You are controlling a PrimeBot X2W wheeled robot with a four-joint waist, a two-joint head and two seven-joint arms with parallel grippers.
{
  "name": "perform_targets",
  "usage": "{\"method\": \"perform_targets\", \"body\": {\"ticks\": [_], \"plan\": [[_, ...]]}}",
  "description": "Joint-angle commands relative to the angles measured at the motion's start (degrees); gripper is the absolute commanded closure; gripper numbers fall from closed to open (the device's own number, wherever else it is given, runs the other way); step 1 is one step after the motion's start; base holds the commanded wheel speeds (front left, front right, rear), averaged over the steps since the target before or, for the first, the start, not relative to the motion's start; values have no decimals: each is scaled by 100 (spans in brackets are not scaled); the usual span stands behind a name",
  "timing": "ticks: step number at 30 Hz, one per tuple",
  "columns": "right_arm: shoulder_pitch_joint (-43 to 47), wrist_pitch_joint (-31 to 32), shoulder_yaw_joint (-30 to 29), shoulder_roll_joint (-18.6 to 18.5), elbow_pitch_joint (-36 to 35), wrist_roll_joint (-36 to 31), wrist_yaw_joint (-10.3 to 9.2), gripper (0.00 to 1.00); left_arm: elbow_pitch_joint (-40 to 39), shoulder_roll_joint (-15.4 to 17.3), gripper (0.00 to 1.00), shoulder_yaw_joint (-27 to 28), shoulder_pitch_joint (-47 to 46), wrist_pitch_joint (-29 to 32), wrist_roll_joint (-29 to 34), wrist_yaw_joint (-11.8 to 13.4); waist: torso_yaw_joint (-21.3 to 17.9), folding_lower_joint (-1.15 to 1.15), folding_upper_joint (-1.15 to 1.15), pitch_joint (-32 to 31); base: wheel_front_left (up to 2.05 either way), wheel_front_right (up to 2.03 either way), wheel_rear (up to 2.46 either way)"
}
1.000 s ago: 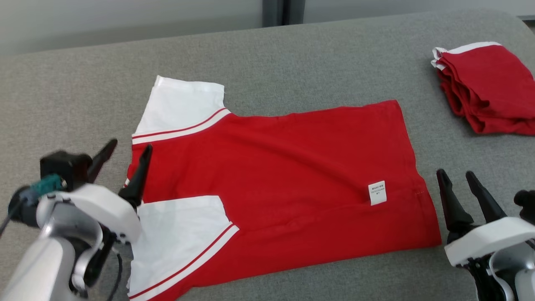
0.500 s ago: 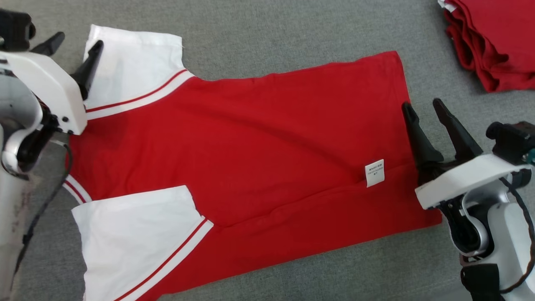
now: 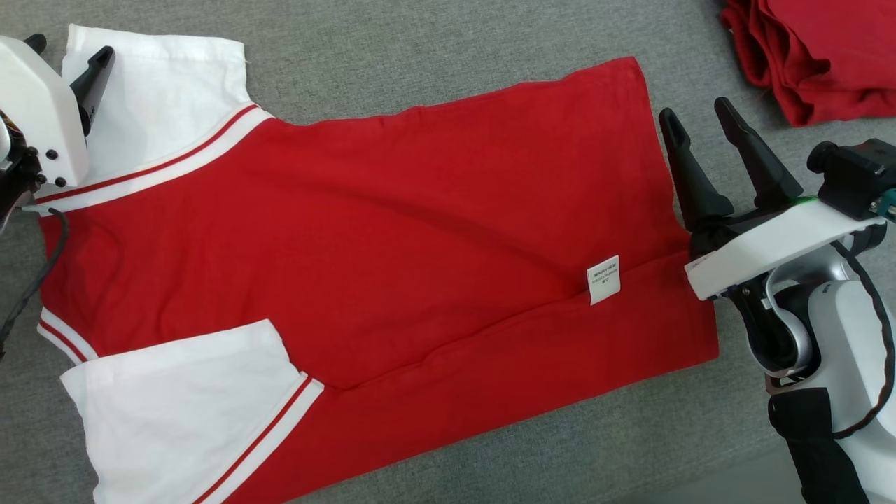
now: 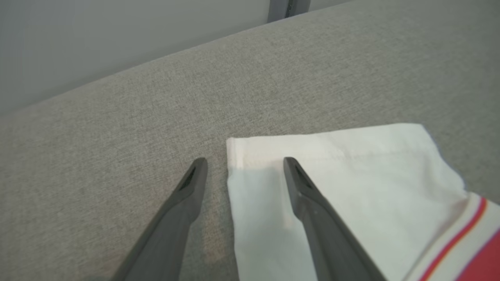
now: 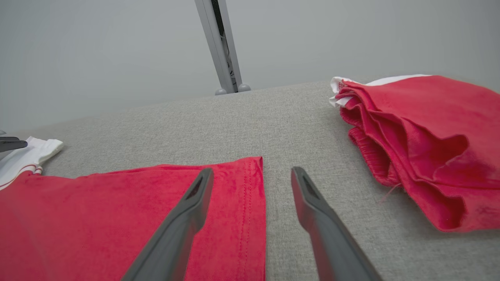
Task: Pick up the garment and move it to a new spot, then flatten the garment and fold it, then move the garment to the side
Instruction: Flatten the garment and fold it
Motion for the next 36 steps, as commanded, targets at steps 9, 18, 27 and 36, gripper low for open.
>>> {"method": "perform_targets", "body": {"ticks": [9,18,27,36], "plan": [[-198,-159,222,-48,128,133,2,0,152,199,0,-51,-217,172,102,78,-256,0,0,92,0,0,0],[-268,-148,217,-214,253,81,3,0,120,274,100,-318,-259,472,166,22,-209,0,0,0,0,0,0],[-848,590,510,-789,513,-217,2,0,-330,22,100,-409,-105,-166,35,-20,253,0,0,-274,0,0,0],[-1686,1668,1199,-1397,1333,-168,2,0,-965,-273,100,-492,222,-738,-123,-14,792,0,0,-263,0,0,0]]}}
